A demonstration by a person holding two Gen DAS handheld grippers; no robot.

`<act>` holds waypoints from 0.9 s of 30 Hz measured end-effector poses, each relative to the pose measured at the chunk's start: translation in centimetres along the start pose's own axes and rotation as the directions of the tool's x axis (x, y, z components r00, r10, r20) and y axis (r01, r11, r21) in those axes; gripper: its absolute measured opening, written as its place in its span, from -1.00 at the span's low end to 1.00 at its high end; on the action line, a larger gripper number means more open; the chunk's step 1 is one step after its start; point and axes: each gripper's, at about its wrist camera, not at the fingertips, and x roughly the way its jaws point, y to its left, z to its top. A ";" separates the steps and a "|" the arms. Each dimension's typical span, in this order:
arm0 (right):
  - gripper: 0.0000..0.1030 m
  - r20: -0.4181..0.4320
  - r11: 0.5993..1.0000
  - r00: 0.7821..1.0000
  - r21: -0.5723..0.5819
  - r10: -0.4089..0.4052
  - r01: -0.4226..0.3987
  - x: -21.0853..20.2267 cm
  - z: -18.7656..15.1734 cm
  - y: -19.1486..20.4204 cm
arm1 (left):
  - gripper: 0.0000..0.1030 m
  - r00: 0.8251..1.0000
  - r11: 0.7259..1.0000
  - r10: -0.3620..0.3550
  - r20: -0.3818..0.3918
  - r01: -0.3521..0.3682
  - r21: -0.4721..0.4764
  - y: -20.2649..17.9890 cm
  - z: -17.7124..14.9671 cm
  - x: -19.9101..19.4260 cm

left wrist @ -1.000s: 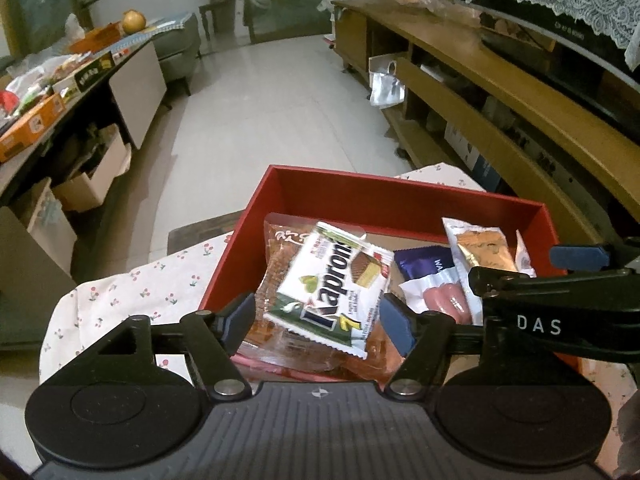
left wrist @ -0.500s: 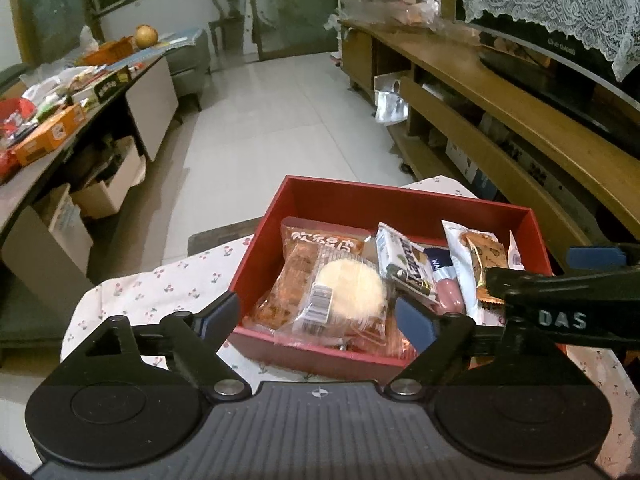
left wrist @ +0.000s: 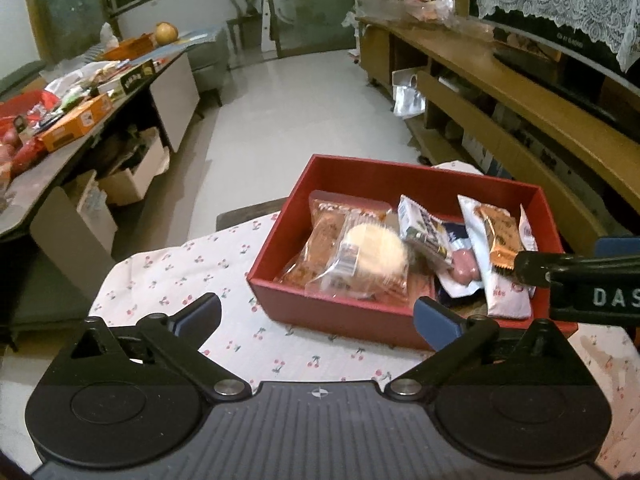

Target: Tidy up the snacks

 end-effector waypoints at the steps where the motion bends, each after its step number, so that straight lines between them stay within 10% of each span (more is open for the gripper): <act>1: 1.00 0.002 1.000 1.000 -0.003 -0.005 0.005 -0.3 -0.3 0.1 | 1.00 1.000 1.000 0.006 0.001 -0.006 0.005 0.0 -0.2 -0.2; 27: 1.00 -0.074 0.999 0.997 0.053 -0.007 0.011 -7.0 -11.8 0.7 | 1.00 0.998 0.996 -0.050 -0.040 0.047 -0.070 1.9 -9.8 -6.5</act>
